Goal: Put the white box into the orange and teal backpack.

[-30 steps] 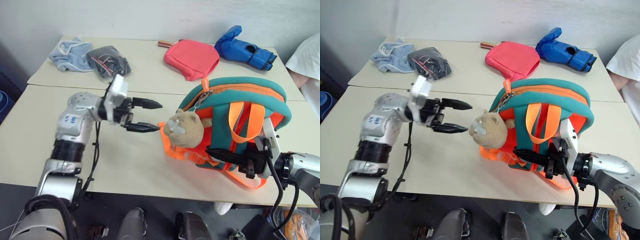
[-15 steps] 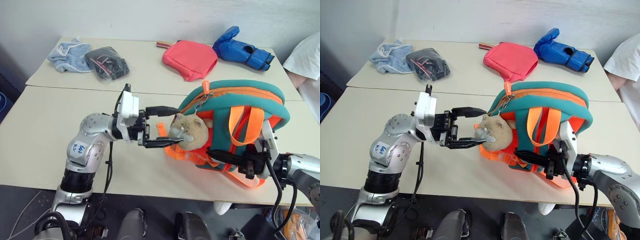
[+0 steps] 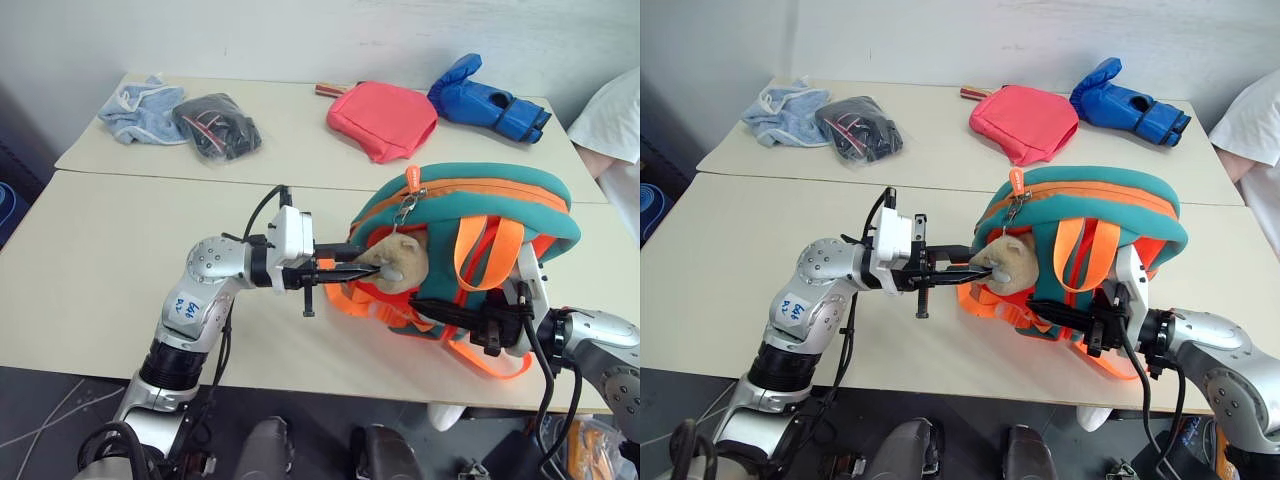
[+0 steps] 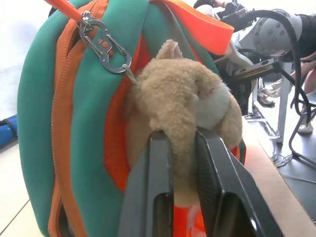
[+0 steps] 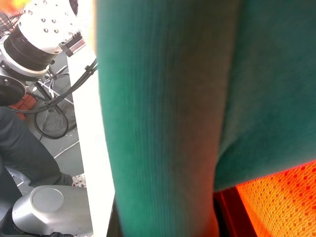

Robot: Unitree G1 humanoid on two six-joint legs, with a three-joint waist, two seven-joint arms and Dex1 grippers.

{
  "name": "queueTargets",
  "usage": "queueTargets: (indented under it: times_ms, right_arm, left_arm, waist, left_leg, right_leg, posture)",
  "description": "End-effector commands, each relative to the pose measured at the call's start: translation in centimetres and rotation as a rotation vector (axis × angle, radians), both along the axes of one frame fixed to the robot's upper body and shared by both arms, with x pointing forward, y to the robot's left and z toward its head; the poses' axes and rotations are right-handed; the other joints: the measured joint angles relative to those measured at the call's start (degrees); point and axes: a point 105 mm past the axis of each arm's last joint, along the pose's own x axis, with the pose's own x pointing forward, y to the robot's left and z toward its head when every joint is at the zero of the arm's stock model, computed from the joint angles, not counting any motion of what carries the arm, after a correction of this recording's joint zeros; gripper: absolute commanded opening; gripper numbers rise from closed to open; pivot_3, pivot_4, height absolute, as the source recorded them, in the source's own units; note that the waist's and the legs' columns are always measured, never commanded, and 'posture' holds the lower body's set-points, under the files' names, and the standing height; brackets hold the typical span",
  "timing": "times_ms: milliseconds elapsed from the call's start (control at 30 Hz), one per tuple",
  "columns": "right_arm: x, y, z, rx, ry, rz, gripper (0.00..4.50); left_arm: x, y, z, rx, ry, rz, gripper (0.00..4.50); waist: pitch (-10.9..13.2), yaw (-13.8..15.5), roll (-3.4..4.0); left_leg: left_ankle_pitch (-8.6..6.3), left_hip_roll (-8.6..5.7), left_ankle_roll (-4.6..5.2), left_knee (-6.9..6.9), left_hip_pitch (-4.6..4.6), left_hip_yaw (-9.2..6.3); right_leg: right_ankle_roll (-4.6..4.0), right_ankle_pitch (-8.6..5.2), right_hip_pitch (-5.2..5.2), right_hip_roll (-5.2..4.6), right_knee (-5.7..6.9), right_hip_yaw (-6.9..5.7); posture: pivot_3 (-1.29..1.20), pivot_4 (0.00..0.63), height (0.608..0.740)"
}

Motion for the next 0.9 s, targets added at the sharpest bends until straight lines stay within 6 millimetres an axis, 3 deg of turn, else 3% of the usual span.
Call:
queueTargets:
  times_ms: [33,167,267,333,400,433,500,533,567,700,900]
  right_arm:
    - [-0.5,0.4,0.4,0.014,-0.030,0.008,0.00]
    - [-0.7,0.1,0.2,0.014,-0.029,-0.013,0.00]
    - [-0.8,-0.1,0.2,0.017,-0.032,-0.034,0.00]
    - [-0.8,-0.1,0.2,0.016,-0.038,-0.039,0.00]
    - [-0.7,-0.1,0.3,0.022,-0.043,-0.047,0.00]
    - [-0.7,0.0,0.4,0.026,-0.045,-0.051,0.00]
    - [-0.6,0.0,0.6,0.033,-0.051,-0.063,0.00]
    - [-0.6,0.0,0.6,0.034,-0.052,-0.066,0.00]
    - [-0.6,0.0,0.6,0.037,-0.053,-0.070,0.00]
    - [-0.4,0.1,0.8,0.058,-0.061,-0.090,0.00]
    - [-0.1,0.1,1.7,0.145,-0.072,-0.138,0.00]
  left_arm:
    - [0.9,2.1,2.5,-0.074,0.025,0.038,0.31]
    - [4.1,7.2,5.3,-0.133,0.144,0.169,0.31]
    - [5.2,9.9,5.9,-0.130,0.235,0.214,0.31]
    - [6.8,11.6,5.6,-0.159,0.318,0.301,0.31]
    - [8.1,12.7,3.8,-0.105,0.363,0.399,0.31]
    - [8.7,13.0,2.0,-0.049,0.408,0.452,0.31]
    - [9.4,12.6,-2.2,0.079,0.494,0.515,0.31]
    - [9.3,12.1,-3.2,0.109,0.504,0.507,0.31]
    - [9.2,11.3,-3.6,0.093,0.524,0.486,0.31]
    - [8.6,8.3,-2.1,-0.045,0.546,0.359,0.31]
    - [7.0,6.1,-6.1,0.195,0.538,0.315,0.31]
  waist:
    - [0.00,-0.08,0.00]
    - [0.00,-0.24,0.00]
    - [0.00,-0.34,0.01]
    - [0.00,-0.22,0.01]
    - [0.00,-0.13,0.00]
    - [0.00,-0.12,0.00]
    - [0.00,-0.09,0.01]
    - [0.00,-0.11,0.01]
    - [0.00,-0.11,0.01]
    - [0.01,0.00,-0.03]
    - [0.00,-0.06,-0.01]
  left_leg:
    - [0.00,0.00,0.00,-0.01,0.00,0.00]
    - [0.03,0.03,-0.05,-0.01,-0.01,-0.03]
    - [0.03,0.03,-0.05,-0.07,0.01,-0.02]
    - [0.02,-0.02,-0.03,-0.11,0.01,0.02]
    - [0.01,-0.04,-0.01,-0.06,-0.01,0.01]
    - [0.01,-0.04,-0.01,-0.06,0.00,0.01]
    - [0.01,-0.04,-0.01,-0.07,0.00,0.01]
    - [0.01,-0.05,-0.01,-0.07,0.02,0.03]
    - [0.01,-0.04,-0.01,-0.09,0.01,0.04]
    - [0.00,-0.02,-0.01,-0.04,-0.08,0.02]
    - [0.02,-0.03,-0.04,-0.06,-0.05,0.02]
  right_leg:
    - [0.00,0.00,-0.01,0.00,0.00,0.00]
    - [0.00,0.00,-0.06,0.02,0.06,-0.02]
    - [0.00,0.00,-0.07,0.05,0.06,-0.04]
    - [0.00,0.00,-0.06,0.10,0.07,-0.04]
    - [0.01,0.00,-0.05,0.10,0.08,-0.04]
    - [0.02,0.01,-0.05,0.09,0.07,-0.04]
    - [0.02,0.01,-0.06,0.09,0.07,-0.04]
    - [0.02,0.01,-0.06,0.10,0.07,-0.02]
    - [0.02,0.01,-0.07,0.10,0.09,-0.01]
    - [0.02,0.01,-0.10,-0.01,0.22,0.00]
    - [0.02,0.01,-0.12,0.03,0.30,-0.02]
  posture:
    - [0.00,0.150,0.740]
    - [0.00,0.150,0.740]
    - [0.00,0.150,0.740]
    - [0.00,0.150,0.740]
    - [0.00,0.150,0.740]
    - [0.00,0.150,0.740]
    - [0.00,0.150,0.740]
    - [0.00,0.150,0.740]
    - [0.00,0.150,0.740]
    - [0.00,0.150,0.740]
    - [0.00,0.150,0.740]
